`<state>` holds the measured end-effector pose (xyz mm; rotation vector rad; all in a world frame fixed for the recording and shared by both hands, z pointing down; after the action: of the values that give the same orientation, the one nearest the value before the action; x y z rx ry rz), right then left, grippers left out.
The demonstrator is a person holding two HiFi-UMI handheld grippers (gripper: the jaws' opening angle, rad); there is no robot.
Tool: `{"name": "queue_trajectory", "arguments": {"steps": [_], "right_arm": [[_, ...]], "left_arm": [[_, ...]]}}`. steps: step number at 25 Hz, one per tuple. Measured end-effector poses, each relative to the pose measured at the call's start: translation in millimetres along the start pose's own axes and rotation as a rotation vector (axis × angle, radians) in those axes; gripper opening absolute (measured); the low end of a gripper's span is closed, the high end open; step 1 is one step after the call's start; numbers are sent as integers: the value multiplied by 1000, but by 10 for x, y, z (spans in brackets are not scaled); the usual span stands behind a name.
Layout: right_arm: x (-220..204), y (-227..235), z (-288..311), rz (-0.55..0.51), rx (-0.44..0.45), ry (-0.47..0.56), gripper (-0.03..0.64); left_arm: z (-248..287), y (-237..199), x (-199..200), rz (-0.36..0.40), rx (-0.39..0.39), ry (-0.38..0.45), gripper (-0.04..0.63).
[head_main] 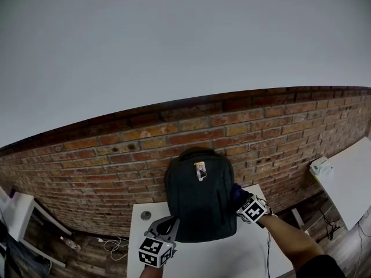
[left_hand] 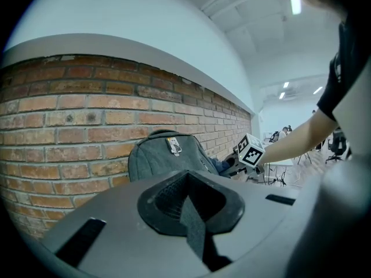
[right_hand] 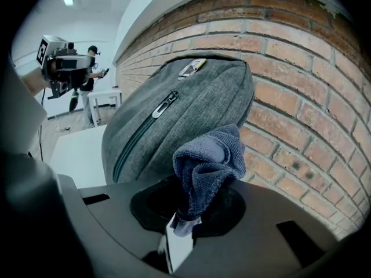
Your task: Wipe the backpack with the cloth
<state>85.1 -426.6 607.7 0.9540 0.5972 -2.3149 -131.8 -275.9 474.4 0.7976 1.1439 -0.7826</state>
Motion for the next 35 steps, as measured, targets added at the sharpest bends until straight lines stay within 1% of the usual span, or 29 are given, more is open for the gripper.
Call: {"name": "queue_trajectory", "arguments": {"steps": [2,4,8,15,20,22,24,28,32,35], "right_arm": [[-55,-55,-8,-3,26,-10,52],[-138,-142,-10,-11,71,-37,52],[-462,-388,16,-44,163,-112,52],[-1064,-796,-21,-24,235,-211,52],[-1441,-1181,-51,-57,313,-277,52],[-1543,-1251,6,-74,298,-280,52],[-1538,-1255,34,-58,282,-269,52],[-1386,-1231,-63,-39,286,-231,52],[-1080,-1147,-97,5,282,-130,52],[-776,-1030,-125,20,262,-61,52]], "left_arm": [[4,-5,-8,-4,2,1,-18],[14,-1,-26,-9,2,0,-18],[36,67,-81,-17,-9,-6,-18],[15,82,-124,-26,-8,-12,-18],[-1,106,-176,-30,-15,-21,-18],[-2,121,-193,-31,-18,-22,-18],[0,121,-199,-32,-19,-22,-18],[-25,112,-221,-37,-13,-25,-18],[-26,127,-285,-40,-19,-35,-18],[-21,150,-296,-42,-23,-34,-18]]}}
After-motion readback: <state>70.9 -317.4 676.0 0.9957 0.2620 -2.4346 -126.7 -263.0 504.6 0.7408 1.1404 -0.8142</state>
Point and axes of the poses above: the fingertips, and each gripper's own axes: z forward along the fingers, y to its right, x out of its top, the point moved 1 cm from there along -z, backward along the fingers, and after that the axes turned 5 degrees about z, right-handed, at the moved point
